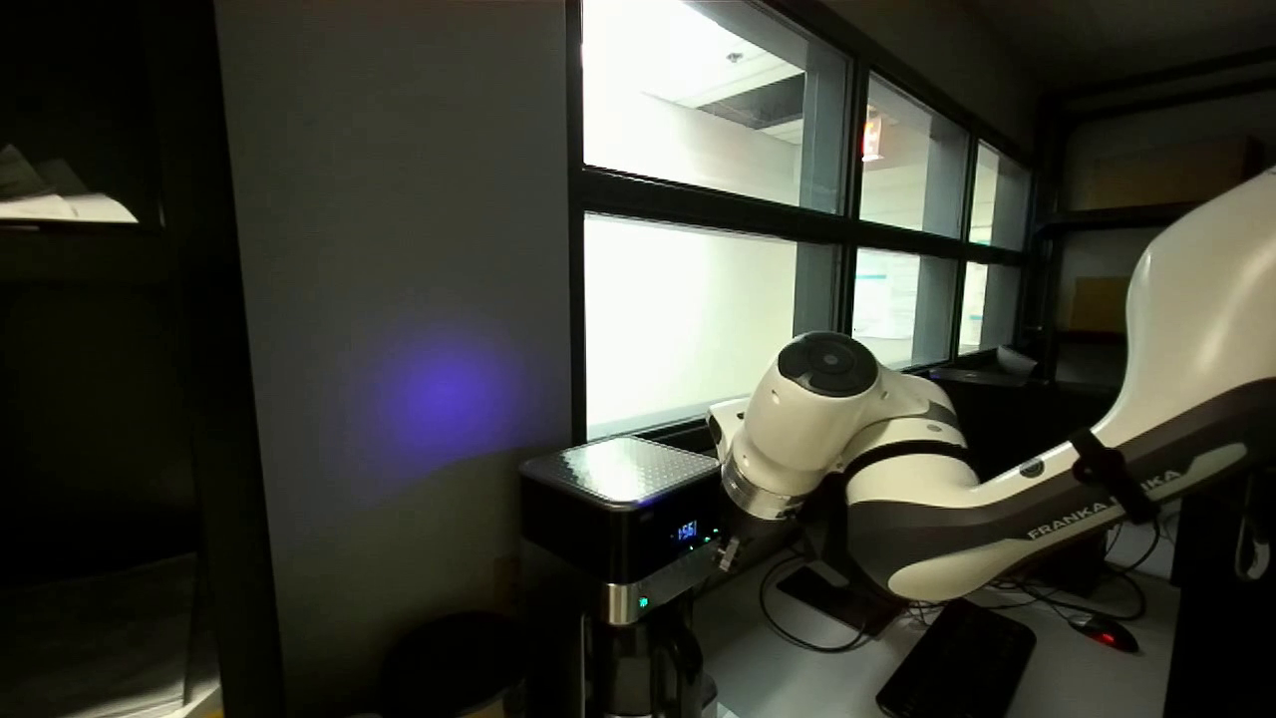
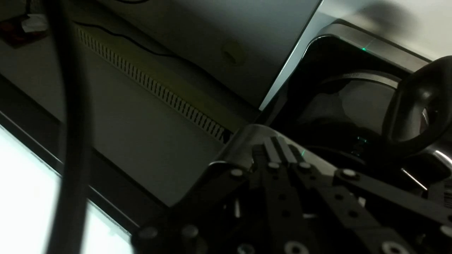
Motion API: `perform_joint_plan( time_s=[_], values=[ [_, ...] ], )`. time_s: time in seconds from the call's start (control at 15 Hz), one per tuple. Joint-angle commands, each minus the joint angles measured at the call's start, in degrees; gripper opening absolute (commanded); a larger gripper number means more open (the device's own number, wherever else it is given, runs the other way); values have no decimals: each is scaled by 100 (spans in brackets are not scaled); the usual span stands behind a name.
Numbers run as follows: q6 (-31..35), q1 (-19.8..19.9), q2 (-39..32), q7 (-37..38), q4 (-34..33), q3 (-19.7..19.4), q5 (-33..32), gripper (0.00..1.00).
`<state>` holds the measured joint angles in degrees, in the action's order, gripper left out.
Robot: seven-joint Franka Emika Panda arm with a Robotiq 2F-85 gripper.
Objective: Turn off the coffeemaker.
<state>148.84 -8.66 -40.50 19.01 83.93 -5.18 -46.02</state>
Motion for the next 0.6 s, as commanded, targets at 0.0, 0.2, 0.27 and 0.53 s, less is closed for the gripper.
perform_joint_plan(
  time_s=[0.0,0.2,0.27,0.53],
  values=[
    [125,-81,-235,-80,-310,-125,134,0],
    [118,-78,-270,-95,-334,-123,157,0],
    [115,-79,-288,-99,-345,-125,164,0],
    [131,-85,-346,-108,-385,-140,184,0]
  ],
)
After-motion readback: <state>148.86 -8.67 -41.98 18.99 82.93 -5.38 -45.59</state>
